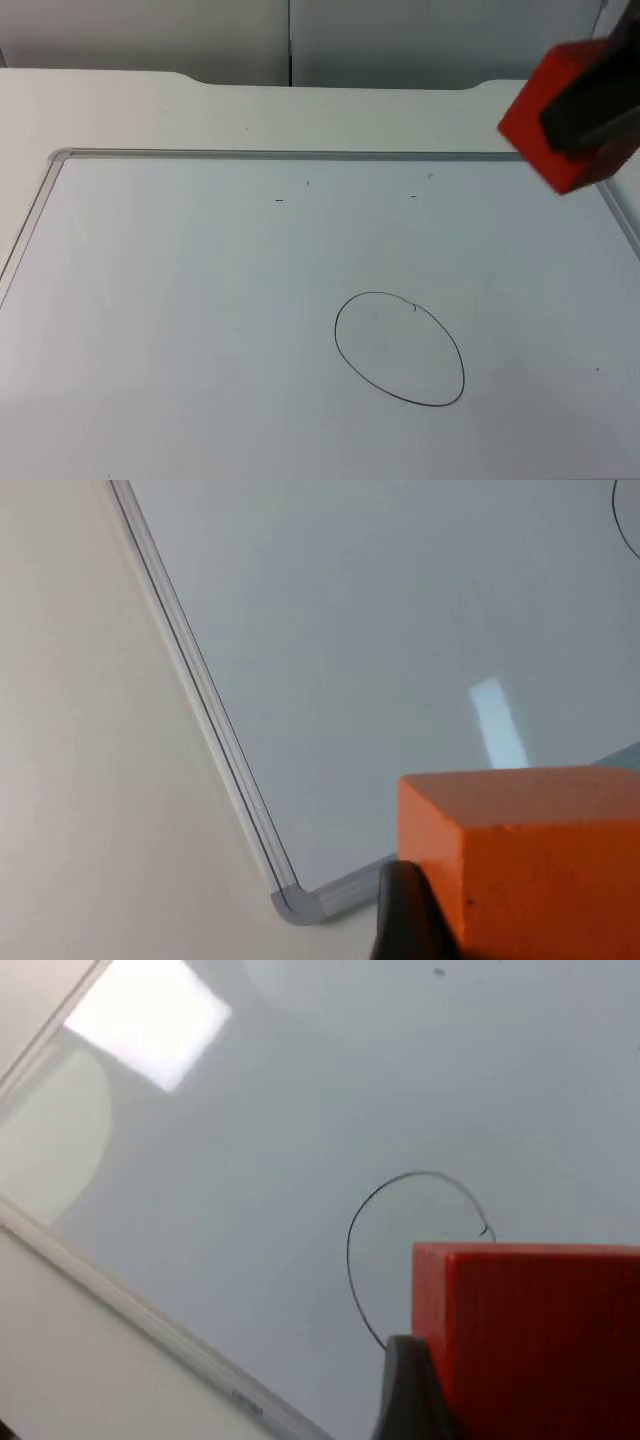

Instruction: Pick up one cube with the left hand and another cube with the right hand. First place the cube in the right hand at the target position, then stack the cube in the left hand on top.

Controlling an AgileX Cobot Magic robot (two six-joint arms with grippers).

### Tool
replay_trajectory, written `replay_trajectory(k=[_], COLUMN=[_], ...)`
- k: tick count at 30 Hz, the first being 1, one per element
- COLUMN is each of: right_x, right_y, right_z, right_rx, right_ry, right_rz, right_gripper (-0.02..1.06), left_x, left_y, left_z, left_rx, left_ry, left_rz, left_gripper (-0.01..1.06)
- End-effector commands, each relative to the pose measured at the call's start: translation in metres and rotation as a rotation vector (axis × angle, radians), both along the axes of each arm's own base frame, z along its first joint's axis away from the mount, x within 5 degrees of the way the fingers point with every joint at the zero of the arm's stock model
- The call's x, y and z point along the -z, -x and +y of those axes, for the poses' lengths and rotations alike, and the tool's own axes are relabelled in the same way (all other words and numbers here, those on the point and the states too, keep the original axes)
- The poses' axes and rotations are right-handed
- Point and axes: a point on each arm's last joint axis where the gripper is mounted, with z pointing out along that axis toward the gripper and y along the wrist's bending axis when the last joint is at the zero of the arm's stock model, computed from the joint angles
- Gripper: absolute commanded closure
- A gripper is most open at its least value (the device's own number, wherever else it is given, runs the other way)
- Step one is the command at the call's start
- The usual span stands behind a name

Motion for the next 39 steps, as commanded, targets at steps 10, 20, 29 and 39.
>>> replay_trajectory(k=[10, 20, 29, 39], right_x=[0.075, 0.125, 0.154, 0.158], right_y=[-0.02, -0.034, -0.045, -0.051], right_z=[0.056, 0.067, 0.069, 0.074], right_rx=[-0.007, 0.012, 0.053, 0.068], right_ry=[0.143, 0.204, 0.244, 0.199], right_rz=[0.078, 0.16, 0.147, 0.102], right_gripper=[1.05, 1.05, 1.05, 1.05], left_x=[0.0, 0.0, 0.0, 0.0], left_y=[0.002, 0.002, 0.002, 0.002], left_z=[-0.002, -0.002, -0.002, -0.002], left_rx=[0.005, 0.009, 0.011, 0.01], left_ry=[0.03, 0.028, 0.027, 0.029], left_rz=[0.007, 0.003, 0.003, -0.001], left_gripper=[1.05, 1.05, 1.05, 1.05])
